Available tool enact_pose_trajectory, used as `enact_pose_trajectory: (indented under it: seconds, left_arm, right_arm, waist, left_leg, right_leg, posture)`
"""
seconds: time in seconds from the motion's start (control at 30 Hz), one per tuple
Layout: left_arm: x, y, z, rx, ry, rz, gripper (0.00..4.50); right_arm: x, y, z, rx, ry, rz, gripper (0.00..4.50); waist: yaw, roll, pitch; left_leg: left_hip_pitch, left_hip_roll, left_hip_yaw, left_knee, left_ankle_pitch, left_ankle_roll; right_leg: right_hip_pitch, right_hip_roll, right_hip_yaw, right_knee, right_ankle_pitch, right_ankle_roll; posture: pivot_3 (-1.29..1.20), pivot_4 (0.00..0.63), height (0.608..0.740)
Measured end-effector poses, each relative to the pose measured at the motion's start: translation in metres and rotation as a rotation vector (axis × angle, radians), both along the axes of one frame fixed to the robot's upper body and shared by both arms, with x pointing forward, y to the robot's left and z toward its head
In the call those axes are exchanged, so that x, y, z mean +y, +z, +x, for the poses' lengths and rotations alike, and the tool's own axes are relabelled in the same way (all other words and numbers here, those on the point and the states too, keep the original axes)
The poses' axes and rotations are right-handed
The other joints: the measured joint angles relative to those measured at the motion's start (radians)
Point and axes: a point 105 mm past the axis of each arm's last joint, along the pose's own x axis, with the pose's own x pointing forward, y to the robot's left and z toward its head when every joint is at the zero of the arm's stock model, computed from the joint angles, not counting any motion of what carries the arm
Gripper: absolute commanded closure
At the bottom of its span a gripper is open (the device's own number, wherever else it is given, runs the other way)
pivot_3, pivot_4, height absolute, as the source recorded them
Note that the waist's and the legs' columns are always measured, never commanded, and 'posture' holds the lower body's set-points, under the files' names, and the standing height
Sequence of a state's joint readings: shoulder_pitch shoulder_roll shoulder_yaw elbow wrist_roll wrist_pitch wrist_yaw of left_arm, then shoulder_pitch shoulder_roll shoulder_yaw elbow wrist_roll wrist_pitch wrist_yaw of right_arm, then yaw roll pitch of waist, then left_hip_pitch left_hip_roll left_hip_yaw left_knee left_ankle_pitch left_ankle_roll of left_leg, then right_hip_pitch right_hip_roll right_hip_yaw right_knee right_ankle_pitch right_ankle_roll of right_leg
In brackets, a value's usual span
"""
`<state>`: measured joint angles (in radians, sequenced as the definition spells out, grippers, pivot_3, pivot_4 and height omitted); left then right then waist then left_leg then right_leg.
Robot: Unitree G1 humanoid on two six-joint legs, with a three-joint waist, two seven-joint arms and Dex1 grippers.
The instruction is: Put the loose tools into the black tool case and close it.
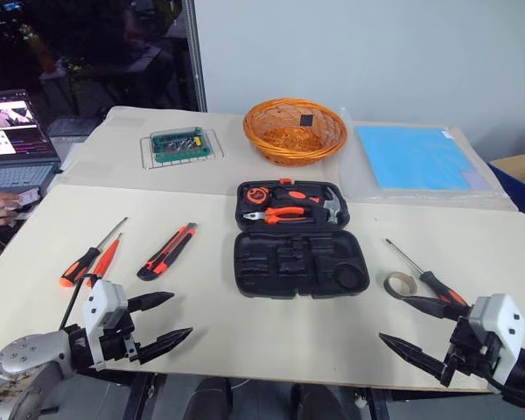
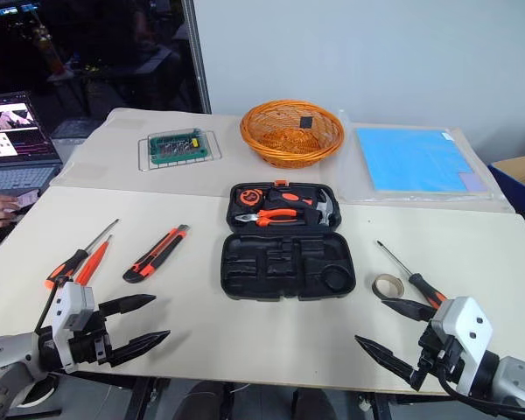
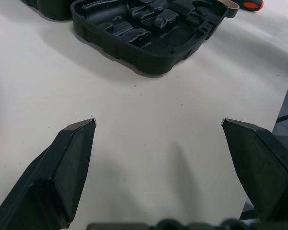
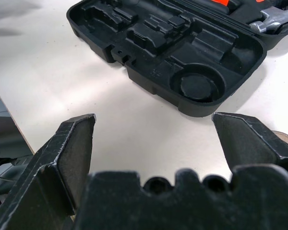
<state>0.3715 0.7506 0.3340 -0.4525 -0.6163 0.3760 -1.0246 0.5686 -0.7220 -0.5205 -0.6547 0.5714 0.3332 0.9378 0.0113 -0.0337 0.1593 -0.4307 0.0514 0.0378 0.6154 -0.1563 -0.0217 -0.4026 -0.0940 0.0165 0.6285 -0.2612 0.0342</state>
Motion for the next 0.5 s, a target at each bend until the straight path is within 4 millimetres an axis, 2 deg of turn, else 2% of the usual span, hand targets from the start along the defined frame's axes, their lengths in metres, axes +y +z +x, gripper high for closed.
enact_pose_trajectory:
  seconds: [0.1,0.13,0.17,0.2,0.23,0.27,0.3,0.37,0.5]
  left_arm:
    - [0.003,0.003,0.007,-0.01,0.062,-0.026,0.0]
    - [0.013,0.011,0.023,-0.041,0.201,-0.091,0.0]
    - [0.028,0.024,0.043,-0.072,0.357,-0.138,0.0]
    - [0.043,0.035,0.053,-0.098,0.46,-0.142,0.0]
    - [0.049,0.04,0.055,-0.106,0.5,-0.136,0.0]
    - [0.069,0.035,0.061,-0.05,0.625,-0.112,0.0]
    - [0.09,0.032,0.069,0.011,0.728,-0.071,0.0]
    - [0.111,0.036,0.069,0.052,0.784,0.014,0.0]
    - [0.145,0.047,0.068,0.084,0.823,0.146,0.0]
  right_arm:
    - [0.001,0.003,0.003,-0.023,0.004,0.019,0.02]
    - [0.007,0.01,0.011,-0.068,0.02,0.083,0.02]
    - [0.019,0.018,0.02,-0.117,0.071,0.147,0.02]
    - [0.029,0.026,0.022,-0.152,0.118,0.174,0.02]
    - [0.031,0.029,0.022,-0.165,0.131,0.181,0.02]
    - [0.037,0.032,0.026,-0.171,0.16,0.223,0.02]
    - [0.051,0.042,0.031,-0.202,0.231,0.256,0.02]
    - [0.066,0.051,0.032,-0.222,0.334,0.249,0.02]
    - [0.082,0.055,0.034,-0.212,0.446,0.198,0.02]
  waist:
    - [0.0,0.0,0.0]
    - [-0.002,-0.001,0.0]
    - [-0.003,-0.002,0.001]
    - [-0.004,-0.003,0.002]
    - [-0.004,-0.002,0.001]
    - [-0.005,-0.002,0.002]
    - [-0.009,-0.004,0.003]
    - [-0.013,-0.006,0.004]
    - [-0.009,-0.007,0.004]
  left_leg:
    - [0.0,0.0,0.0,0.0,0.0,0.0]
    - [0.001,0.001,-0.001,0.001,0.0,0.001]
    - [0.001,0.001,-0.003,0.004,0.001,0.001]
    - [0.0,0.001,-0.005,0.005,0.0,0.001]
    - [0.001,0.001,-0.005,0.005,0.0,0.001]
    - [0.008,0.001,-0.004,0.005,0.0,0.0]
    - [0.007,0.001,-0.004,0.005,0.0,0.0]
    - [0.006,0.001,-0.005,0.005,0.0,0.0]
    - [0.002,0.0,-0.003,0.004,-0.001,-0.002]
  right_leg:
    - [0.0,0.0,0.0,0.0,0.0,0.0]
    - [0.001,0.001,0.0,0.001,0.0,0.0]
    - [0.001,0.002,-0.001,0.004,0.001,0.001]
    - [0.001,0.003,-0.002,0.004,0.001,0.0]
    - [0.002,0.003,-0.002,0.004,0.001,0.0]
    - [0.008,0.003,-0.001,0.004,0.001,0.001]
    - [0.009,0.003,-0.002,0.004,0.001,0.001]
    - [0.008,0.003,-0.002,0.003,0.001,0.0]
    - [0.002,0.0,-0.002,0.001,0.002,0.0]
  posture:
    - [0.0,0.15,0.74]
    - [0.0,0.15,0.74]
    - [0.0,0.15,0.74]
    - [0.0,0.15,0.74]
    - [0.0,0.15,0.74]
    - [0.0,0.15,0.74]
    - [0.0,0.15,0.74]
    - [0.0,0.15,0.74]
    - [0.0,0.15,0.74]
